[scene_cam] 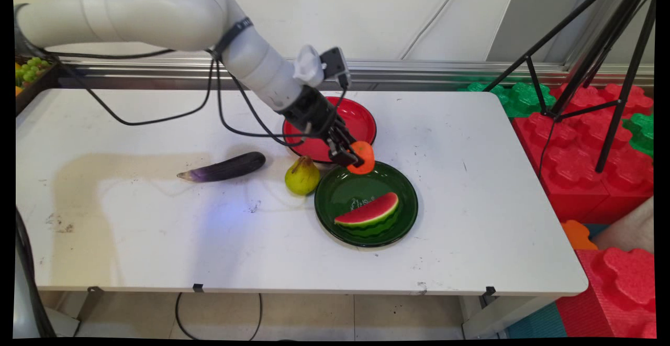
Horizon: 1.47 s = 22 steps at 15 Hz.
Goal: Place the picked object on the table
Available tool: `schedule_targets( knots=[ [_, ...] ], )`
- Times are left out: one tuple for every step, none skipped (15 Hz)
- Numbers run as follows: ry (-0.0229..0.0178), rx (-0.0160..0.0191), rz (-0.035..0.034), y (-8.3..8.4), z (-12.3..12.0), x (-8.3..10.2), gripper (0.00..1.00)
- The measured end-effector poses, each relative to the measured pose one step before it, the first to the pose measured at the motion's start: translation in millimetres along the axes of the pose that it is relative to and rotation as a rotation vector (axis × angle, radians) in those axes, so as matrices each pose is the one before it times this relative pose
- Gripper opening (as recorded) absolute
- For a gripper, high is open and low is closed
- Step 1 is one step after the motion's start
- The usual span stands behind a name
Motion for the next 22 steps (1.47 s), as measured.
schedule_targets(
  knots=[
    [-0.00045, 0.00257, -0.00003, 0.17, -9.15, -0.51, 0.00],
    [-0.00236, 0.00168, 0.00056, 0.04, -8.17, -0.91, 0.00],
    [-0.00374, 0.00137, 0.00199, 0.02, -9.31, -1.10, 0.00],
    [-0.00608, 0.00149, 0.00104, 0.18, -9.93, -2.09, 0.00],
    [-0.00631, 0.00092, 0.00105, 0.19, -8.25, -1.87, 0.00],
    [-0.00455, 0.00068, 0.00078, 0.17, -5.42, -1.35, 0.00],
    [-0.00766, -0.00028, 0.00039, 0.56, -7.83, -2.42, 0.00],
    [-0.00584, -0.00064, 0.00059, 0.54, -4.94, -1.92, 0.00],
    [-0.00916, -0.00134, -0.00020, 0.99, -7.01, -3.16, 0.00],
    [-0.00713, -0.00147, -0.00034, 0.93, -4.24, -2.55, 0.00],
    [-0.01192, -0.00210, -0.00116, 1.53, -5.97, -4.29, 0.00],
    [-0.00879, -0.00139, -0.00105, 1.10, -3.72, -3.23, 0.00],
    [-0.01438, -0.00203, -0.00004, 1.70, -5.30, -5.15, 0.00],
    [-0.00980, -0.00125, 0.00005, 1.03, -3.34, -3.64, 0.00],
    [-0.01538, -0.00227, -0.00007, 1.51, -4.64, -5.70, 0.00],
    [-0.01032, -0.00151, -0.00050, 0.93, -2.91, -4.10, 0.00],
    [-0.01461, -0.00239, -0.00120, 1.22, -3.81, -5.97, 0.00],
    [-0.01612, -0.00248, -0.00171, 1.20, -3.75, -6.82, 0.00],
    [-0.01298, -0.00253, -0.00235, 0.84, -2.34, -5.66, 0.00],
    [-0.00834, -0.00155, -0.00187, 0.48, -1.33, -3.73, 0.00],
    [-0.01129, -0.00215, -0.00286, 0.60, -1.42, -5.55, 0.00],
    [-0.01239, -0.00219, -0.00399, 0.40, -0.96, -6.46, 0.00]
  ],
)
